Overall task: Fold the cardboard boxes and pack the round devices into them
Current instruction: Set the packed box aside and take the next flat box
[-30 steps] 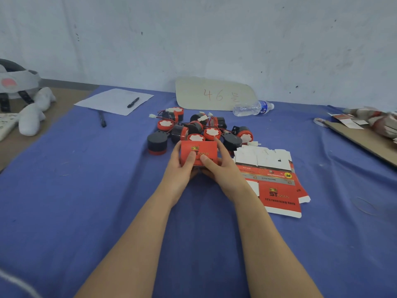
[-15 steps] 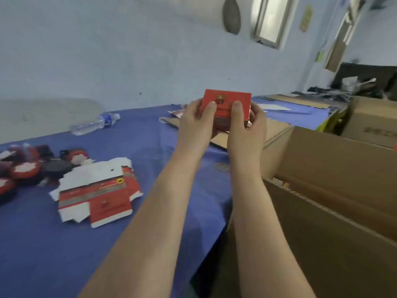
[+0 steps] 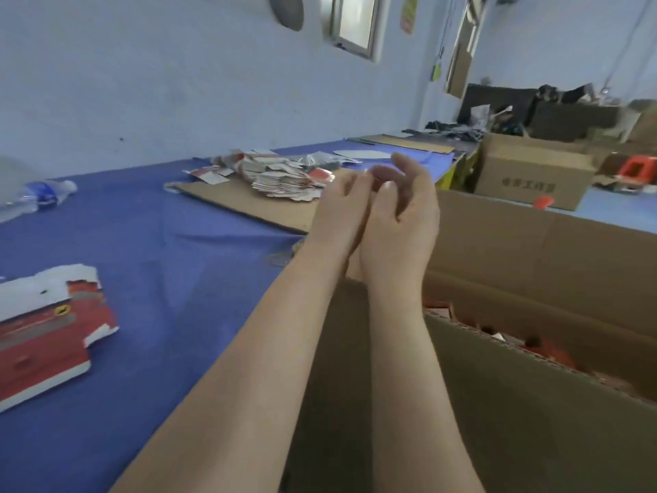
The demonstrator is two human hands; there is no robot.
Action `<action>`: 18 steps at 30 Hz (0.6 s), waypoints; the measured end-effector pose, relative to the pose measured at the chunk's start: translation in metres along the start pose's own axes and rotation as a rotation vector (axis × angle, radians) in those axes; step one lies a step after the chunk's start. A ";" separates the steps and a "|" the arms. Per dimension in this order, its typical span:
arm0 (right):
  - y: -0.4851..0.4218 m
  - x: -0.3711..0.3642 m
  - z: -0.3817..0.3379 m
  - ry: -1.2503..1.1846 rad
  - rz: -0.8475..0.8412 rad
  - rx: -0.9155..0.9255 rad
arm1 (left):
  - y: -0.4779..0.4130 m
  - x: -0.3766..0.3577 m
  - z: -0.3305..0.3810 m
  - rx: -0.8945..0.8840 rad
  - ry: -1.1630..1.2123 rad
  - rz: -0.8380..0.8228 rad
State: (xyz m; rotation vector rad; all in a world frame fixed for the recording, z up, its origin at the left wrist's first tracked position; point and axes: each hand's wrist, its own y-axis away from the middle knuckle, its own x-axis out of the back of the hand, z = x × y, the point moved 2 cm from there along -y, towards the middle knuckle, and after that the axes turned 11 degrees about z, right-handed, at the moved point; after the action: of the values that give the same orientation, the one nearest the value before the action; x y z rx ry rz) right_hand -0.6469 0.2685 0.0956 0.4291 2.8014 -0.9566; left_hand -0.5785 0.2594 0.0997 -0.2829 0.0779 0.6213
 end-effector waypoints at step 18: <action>0.260 -0.209 0.053 0.513 -1.062 -0.046 | 0.049 0.369 -0.081 0.366 -0.662 1.042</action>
State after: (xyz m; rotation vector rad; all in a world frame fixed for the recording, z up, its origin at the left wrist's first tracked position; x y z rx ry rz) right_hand -0.3644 0.3868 -0.0466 -1.0940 3.4942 -0.9918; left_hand -0.3068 0.4818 -0.0470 0.3704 -0.3213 1.6809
